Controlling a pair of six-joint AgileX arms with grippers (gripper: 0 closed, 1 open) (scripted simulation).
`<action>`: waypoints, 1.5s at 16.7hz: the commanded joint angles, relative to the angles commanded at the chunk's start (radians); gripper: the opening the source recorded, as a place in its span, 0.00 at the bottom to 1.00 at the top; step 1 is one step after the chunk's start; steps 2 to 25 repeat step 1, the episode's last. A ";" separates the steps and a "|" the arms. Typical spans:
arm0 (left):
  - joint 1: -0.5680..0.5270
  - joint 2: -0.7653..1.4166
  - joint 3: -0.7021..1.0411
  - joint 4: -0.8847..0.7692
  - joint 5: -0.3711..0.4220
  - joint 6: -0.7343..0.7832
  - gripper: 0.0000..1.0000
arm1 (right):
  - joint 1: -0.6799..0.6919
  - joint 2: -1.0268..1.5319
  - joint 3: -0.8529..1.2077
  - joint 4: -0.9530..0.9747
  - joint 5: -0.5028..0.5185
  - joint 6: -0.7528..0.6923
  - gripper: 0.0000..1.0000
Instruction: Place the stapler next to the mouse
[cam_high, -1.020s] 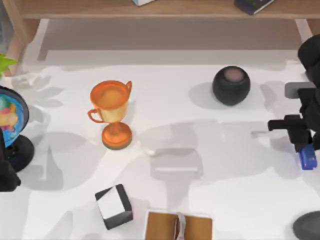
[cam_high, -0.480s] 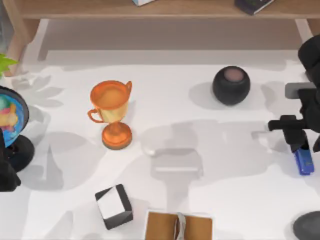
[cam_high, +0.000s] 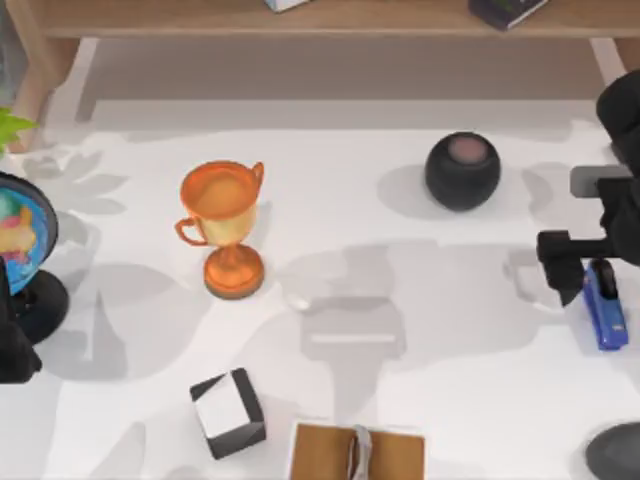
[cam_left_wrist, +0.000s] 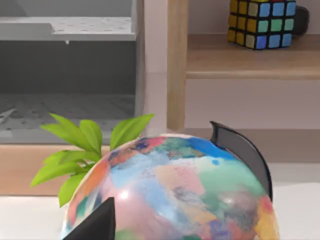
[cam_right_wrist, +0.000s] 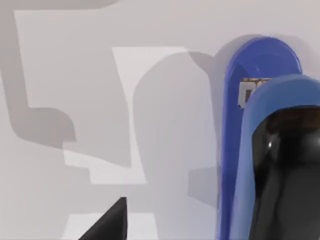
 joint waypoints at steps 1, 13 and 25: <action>0.000 0.000 0.000 0.000 0.000 0.000 1.00 | 0.000 0.000 0.000 0.000 0.000 0.000 1.00; 0.000 0.000 0.000 0.000 0.000 0.000 1.00 | 0.000 0.000 0.000 0.000 0.000 0.000 1.00; 0.000 0.000 0.000 0.000 0.000 0.000 1.00 | 0.000 0.000 0.000 0.000 0.000 0.000 1.00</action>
